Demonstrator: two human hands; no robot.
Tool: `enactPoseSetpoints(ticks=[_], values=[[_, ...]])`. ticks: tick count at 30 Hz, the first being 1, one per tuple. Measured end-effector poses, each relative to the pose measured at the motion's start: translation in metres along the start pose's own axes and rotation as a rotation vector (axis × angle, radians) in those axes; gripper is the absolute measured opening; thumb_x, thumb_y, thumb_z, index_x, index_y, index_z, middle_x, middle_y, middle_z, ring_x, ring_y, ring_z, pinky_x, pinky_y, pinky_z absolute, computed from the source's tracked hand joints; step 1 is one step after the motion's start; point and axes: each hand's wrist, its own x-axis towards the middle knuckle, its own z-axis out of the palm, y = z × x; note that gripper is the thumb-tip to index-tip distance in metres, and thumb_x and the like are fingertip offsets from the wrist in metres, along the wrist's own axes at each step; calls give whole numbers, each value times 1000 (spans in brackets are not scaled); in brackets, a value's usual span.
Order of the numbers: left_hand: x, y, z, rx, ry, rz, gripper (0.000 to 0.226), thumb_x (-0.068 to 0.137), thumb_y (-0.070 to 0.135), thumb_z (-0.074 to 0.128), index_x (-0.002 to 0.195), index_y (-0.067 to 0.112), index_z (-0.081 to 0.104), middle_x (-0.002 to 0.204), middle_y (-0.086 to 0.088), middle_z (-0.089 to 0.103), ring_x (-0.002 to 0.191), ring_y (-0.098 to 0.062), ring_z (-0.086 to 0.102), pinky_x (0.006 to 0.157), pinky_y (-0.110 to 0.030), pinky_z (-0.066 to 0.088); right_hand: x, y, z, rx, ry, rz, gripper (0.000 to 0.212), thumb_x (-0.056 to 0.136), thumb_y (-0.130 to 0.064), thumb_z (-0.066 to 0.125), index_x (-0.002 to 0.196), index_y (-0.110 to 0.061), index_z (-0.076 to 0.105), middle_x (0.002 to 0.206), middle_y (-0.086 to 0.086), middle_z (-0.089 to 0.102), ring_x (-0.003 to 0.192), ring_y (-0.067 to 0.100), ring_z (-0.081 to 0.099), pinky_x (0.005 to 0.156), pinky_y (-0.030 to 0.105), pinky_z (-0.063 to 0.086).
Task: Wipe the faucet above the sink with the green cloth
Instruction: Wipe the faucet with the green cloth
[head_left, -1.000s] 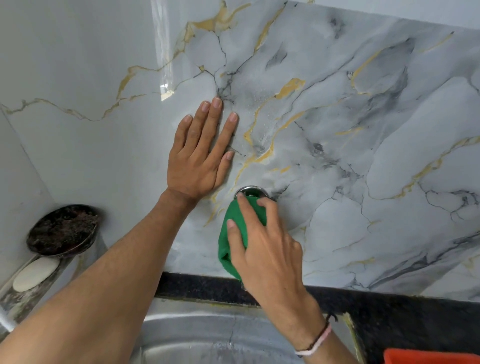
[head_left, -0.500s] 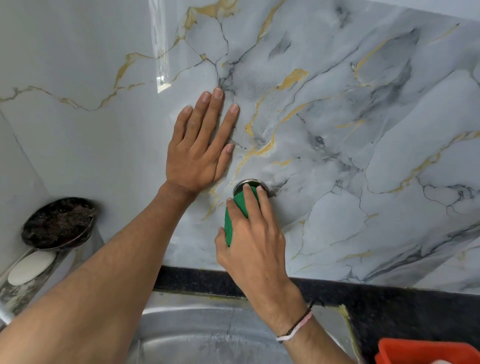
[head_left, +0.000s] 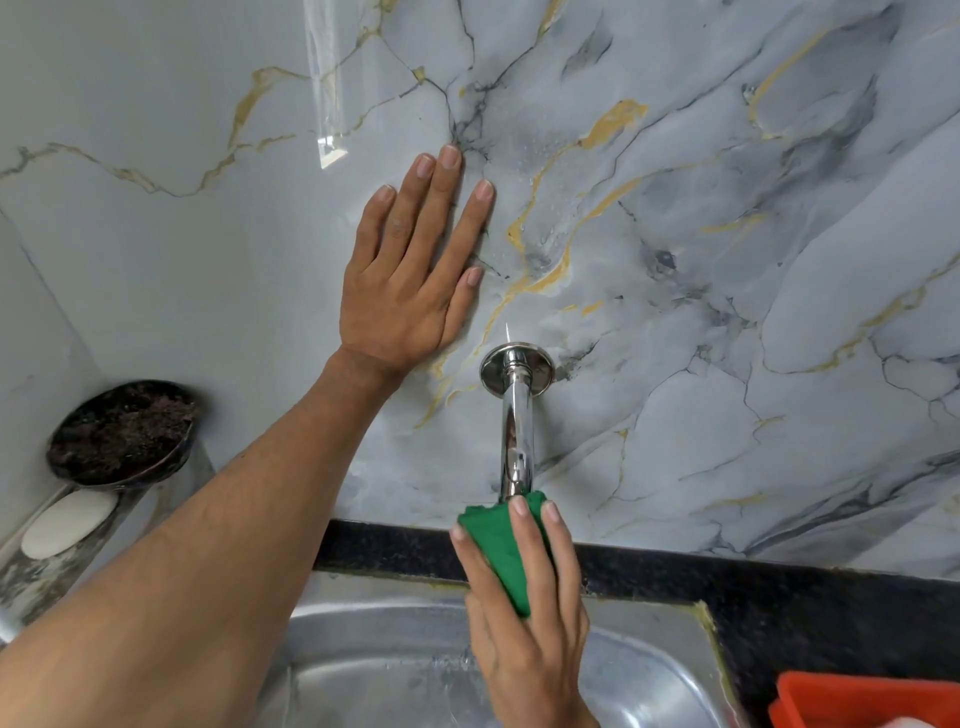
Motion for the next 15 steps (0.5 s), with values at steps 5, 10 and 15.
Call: enactPoseSetpoints(ticks=[5,10,15], values=[[0,0,-1,-17,-2,-5,63,102,34,33,162,15,35,163,-19,43,155,-33,34,129,-45,27,-26,-2,-28,453,-96,325,72,67,15,63,124,-27,75,153,6,54,140,30,53,102,24,55],[-1,-1,1,-9,2,-8,63,102,34,34,162,15,34,167,-16,31,159,-28,22,132,-44,21,22,34,-40,1347,-71,1669,32,83,-16,61,113,-12,69,119,18,72,94,36,67,65,33,62],[-1,-1,2,-8,-2,-6,63,103,35,33,163,15,32,169,-14,22,160,-28,20,134,-42,15,117,70,-9,1504,-473,1811,38,94,-32,48,94,-3,73,84,20,75,75,33,73,79,41,59]])
